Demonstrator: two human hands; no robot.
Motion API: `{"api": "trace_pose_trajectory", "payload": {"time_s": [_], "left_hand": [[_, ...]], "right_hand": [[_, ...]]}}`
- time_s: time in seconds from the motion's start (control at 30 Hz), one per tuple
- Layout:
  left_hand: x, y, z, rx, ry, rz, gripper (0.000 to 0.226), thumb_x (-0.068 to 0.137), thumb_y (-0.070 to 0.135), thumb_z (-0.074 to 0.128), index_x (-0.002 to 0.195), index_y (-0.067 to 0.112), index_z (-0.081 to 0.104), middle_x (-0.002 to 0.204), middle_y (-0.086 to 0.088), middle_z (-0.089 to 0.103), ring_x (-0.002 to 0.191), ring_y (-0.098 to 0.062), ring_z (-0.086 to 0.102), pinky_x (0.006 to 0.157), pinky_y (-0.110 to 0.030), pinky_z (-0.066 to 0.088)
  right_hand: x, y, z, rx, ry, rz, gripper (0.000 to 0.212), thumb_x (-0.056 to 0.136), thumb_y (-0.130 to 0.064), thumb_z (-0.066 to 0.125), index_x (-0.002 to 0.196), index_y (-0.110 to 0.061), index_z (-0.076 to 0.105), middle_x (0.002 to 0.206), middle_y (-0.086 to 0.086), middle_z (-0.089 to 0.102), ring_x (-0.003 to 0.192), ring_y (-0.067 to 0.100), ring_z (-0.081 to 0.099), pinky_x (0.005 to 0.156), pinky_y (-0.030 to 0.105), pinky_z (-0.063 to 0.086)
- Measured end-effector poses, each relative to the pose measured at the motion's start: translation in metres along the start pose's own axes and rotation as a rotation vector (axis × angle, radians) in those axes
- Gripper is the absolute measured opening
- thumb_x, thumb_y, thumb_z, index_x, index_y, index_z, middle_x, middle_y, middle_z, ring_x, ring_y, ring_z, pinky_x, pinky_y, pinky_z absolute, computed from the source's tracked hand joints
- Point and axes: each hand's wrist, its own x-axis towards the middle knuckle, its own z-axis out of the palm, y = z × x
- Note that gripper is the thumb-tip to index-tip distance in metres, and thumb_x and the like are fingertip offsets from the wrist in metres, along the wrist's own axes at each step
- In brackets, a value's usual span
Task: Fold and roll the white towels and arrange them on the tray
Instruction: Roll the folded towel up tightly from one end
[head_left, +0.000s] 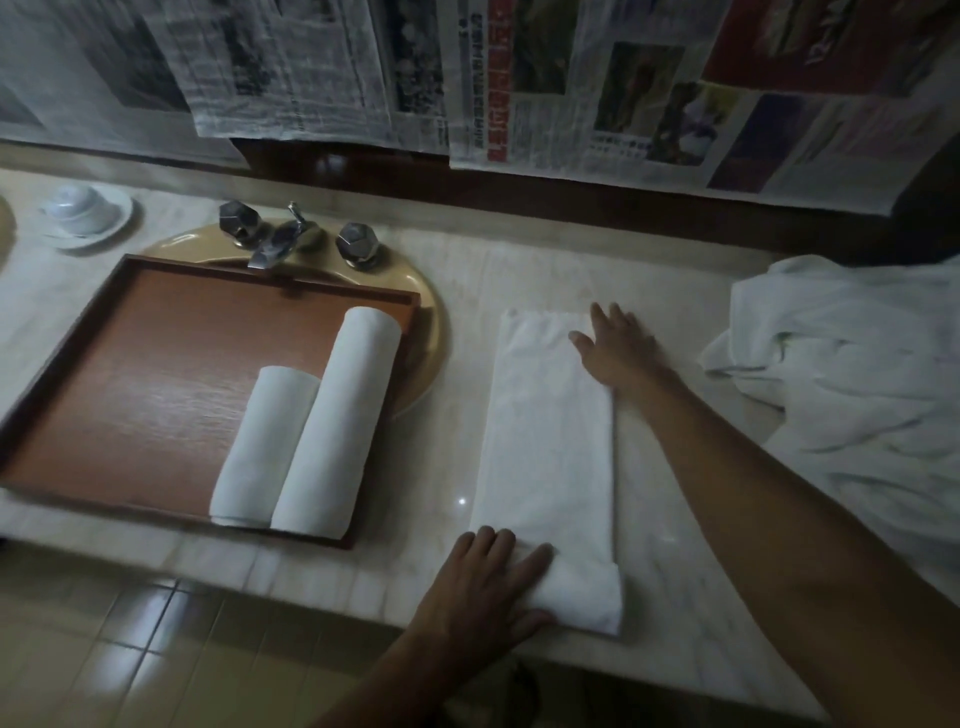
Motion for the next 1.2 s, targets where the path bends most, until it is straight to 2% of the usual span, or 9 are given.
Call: {"api": "trace_pose_trajectory", "payload": {"time_s": [0.2, 0.3, 0.43, 0.57, 0.7, 0.87, 0.97, 1.03, 1.2], "left_hand": [[-0.001, 0.002, -0.009, -0.009, -0.14, -0.056, 0.068, 0.1, 0.075, 0.029, 0.152, 0.032, 0.038, 0.124, -0.005, 0.053, 0.107, -0.025, 0.05, 0.093, -0.044, 0.048], [-0.003, -0.001, -0.013, -0.008, -0.135, -0.043, 0.068, 0.1, 0.075, 0.03, 0.151, 0.031, 0.04, 0.122, -0.005, 0.054, 0.105, -0.025, 0.051, 0.091, -0.044, 0.049], [-0.002, -0.002, -0.015, 0.002, -0.151, -0.05, 0.071, 0.097, 0.077, 0.033, 0.153, 0.033, 0.037, 0.126, -0.003, 0.052, 0.108, -0.023, 0.048, 0.094, -0.043, 0.047], [-0.003, -0.003, -0.019, 0.012, -0.211, 0.011, 0.072, 0.091, 0.064, 0.05, 0.154, 0.033, 0.031, 0.134, 0.0, 0.047, 0.115, -0.021, 0.046, 0.1, -0.039, 0.044], [-0.013, -0.013, -0.025, -0.025, -0.22, -0.009, 0.078, 0.084, 0.047, 0.067, 0.152, 0.023, 0.036, 0.135, 0.001, 0.051, 0.118, -0.022, 0.051, 0.101, -0.04, 0.045], [-0.029, -0.012, -0.025, -0.097, -0.23, -0.063, 0.081, 0.083, 0.034, 0.069, 0.153, 0.019, 0.031, 0.145, 0.001, 0.049, 0.129, -0.021, 0.047, 0.106, -0.034, 0.04], [-0.031, -0.011, -0.023, -0.111, -0.206, -0.053, 0.069, 0.083, 0.033, 0.068, 0.145, 0.019, 0.04, 0.142, 0.001, 0.052, 0.129, -0.022, 0.049, 0.103, -0.033, 0.041], [-0.033, -0.015, -0.021, -0.144, -0.181, -0.051, 0.061, 0.084, 0.034, 0.068, 0.139, 0.019, 0.045, 0.138, 0.002, 0.054, 0.127, -0.021, 0.051, 0.101, -0.032, 0.042], [-0.035, -0.028, -0.024, -0.341, -0.174, -0.15, 0.059, 0.082, 0.06, 0.07, 0.13, 0.031, 0.052, 0.125, 0.017, 0.053, 0.112, -0.009, 0.051, 0.094, -0.03, 0.045]], "right_hand": [[-0.165, 0.034, 0.049, 0.318, 0.143, -0.27, 0.047, 0.1, -0.026, 0.061, 0.144, -0.01, 0.056, 0.152, 0.015, 0.049, 0.142, 0.033, 0.045, 0.117, 0.033, 0.031], [-0.245, 0.047, 0.079, 0.352, 0.047, -0.254, 0.047, 0.099, -0.029, 0.065, 0.143, -0.018, 0.057, 0.151, 0.004, 0.051, 0.14, 0.022, 0.046, 0.113, 0.023, 0.028], [-0.299, 0.064, 0.111, 0.206, -0.07, -0.401, 0.08, 0.089, -0.045, 0.071, 0.158, -0.032, 0.033, 0.161, -0.005, 0.035, 0.145, 0.016, 0.036, 0.12, 0.033, 0.032], [-0.303, 0.076, 0.124, 0.219, 0.085, -0.484, 0.07, 0.077, -0.035, 0.056, 0.145, -0.021, 0.044, 0.136, 0.007, 0.059, 0.115, 0.028, 0.062, 0.091, 0.045, 0.059], [-0.301, 0.079, 0.115, 0.124, 0.042, -0.496, 0.067, 0.075, -0.022, 0.072, 0.14, -0.016, 0.056, 0.135, 0.006, 0.059, 0.119, 0.029, 0.059, 0.098, 0.045, 0.054], [-0.313, 0.068, 0.113, -0.039, 0.109, -0.483, 0.085, 0.073, -0.07, 0.059, 0.142, -0.02, 0.054, 0.141, 0.004, 0.058, 0.125, 0.025, 0.057, 0.099, 0.041, 0.053], [-0.318, 0.061, 0.119, 0.034, 0.098, -0.515, 0.073, 0.082, -0.052, 0.067, 0.146, -0.021, 0.051, 0.143, 0.003, 0.057, 0.127, 0.025, 0.056, 0.102, 0.041, 0.05], [-0.317, 0.061, 0.119, 0.124, 0.097, -0.488, 0.064, 0.082, -0.043, 0.063, 0.142, -0.02, 0.057, 0.137, 0.001, 0.06, 0.123, 0.024, 0.059, 0.1, 0.039, 0.051], [-0.304, 0.064, 0.11, 0.326, -0.043, -0.381, 0.069, 0.081, -0.059, 0.07, 0.141, -0.026, 0.06, 0.134, -0.01, 0.051, 0.123, 0.008, 0.046, 0.104, 0.018, 0.036]]}}
